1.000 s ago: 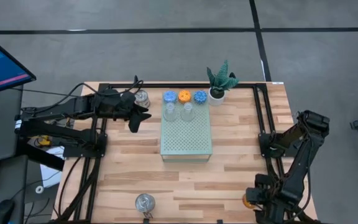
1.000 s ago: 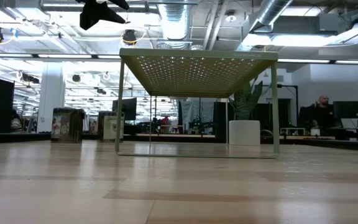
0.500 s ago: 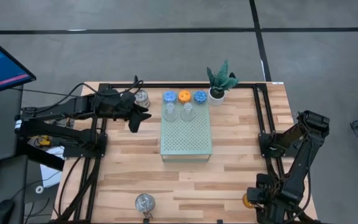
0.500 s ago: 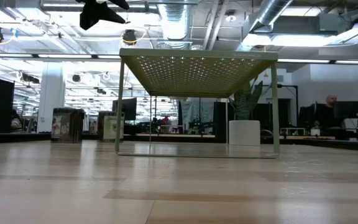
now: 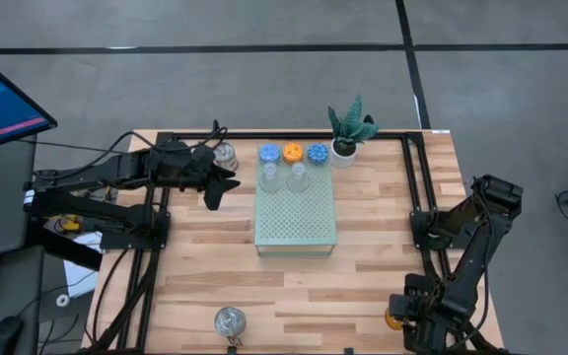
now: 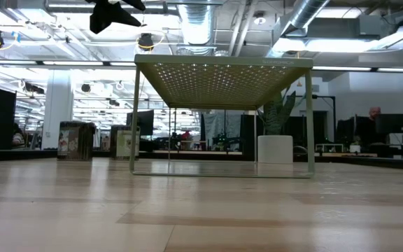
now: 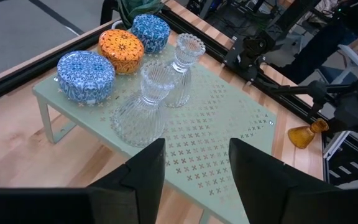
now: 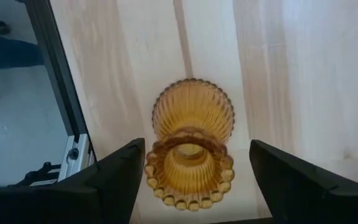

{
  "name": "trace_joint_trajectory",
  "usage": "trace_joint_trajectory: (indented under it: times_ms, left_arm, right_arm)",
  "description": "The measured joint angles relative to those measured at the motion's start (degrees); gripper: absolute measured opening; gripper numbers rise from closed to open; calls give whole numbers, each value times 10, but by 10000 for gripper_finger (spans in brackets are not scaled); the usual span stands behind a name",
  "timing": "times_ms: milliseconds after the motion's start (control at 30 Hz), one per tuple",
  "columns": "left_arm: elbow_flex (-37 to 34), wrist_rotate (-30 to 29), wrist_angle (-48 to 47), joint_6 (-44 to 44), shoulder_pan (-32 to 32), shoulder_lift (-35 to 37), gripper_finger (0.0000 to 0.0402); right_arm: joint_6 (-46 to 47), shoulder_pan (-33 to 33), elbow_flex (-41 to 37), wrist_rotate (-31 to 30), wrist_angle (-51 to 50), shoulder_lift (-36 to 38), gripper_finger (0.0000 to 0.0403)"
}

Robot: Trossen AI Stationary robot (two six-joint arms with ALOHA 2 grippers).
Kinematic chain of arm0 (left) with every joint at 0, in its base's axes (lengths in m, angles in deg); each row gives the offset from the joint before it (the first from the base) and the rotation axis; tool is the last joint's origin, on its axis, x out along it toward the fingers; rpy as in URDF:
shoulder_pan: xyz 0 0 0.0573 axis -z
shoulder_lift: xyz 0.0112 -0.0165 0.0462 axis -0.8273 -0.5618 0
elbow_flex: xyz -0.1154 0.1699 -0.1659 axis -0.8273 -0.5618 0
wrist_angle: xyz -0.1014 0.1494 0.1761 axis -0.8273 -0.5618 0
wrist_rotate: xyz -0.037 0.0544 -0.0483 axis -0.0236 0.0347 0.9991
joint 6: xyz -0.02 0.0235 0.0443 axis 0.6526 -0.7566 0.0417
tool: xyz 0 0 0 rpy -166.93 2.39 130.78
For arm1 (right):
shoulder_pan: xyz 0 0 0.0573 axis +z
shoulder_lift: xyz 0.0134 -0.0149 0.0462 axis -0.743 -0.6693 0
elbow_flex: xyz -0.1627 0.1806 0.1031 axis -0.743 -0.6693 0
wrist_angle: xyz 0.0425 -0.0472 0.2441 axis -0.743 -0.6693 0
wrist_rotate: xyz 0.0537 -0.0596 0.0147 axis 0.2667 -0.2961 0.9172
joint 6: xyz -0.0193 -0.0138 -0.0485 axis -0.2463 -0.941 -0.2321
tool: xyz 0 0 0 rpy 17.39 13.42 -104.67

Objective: Stock candles and holders on shelf
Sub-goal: Put the yellow candle holder on the shelf aligned with the other candle holders

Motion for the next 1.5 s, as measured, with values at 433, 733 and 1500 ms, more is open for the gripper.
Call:
trace_joint_trajectory:
  times_ms: [433,733,1500]
  left_arm:
    - [0,0,0,-2,0,0,177]
    - [0,0,0,-2,0,0,177]
    - [0,0,0,-2,0,0,177]
  right_arm:
    - [-3,0,0,8,2,1,153]
    - [-4,-22,0,-12,0,1,153]
    - [-79,-142,0,-92,-131,139,154]
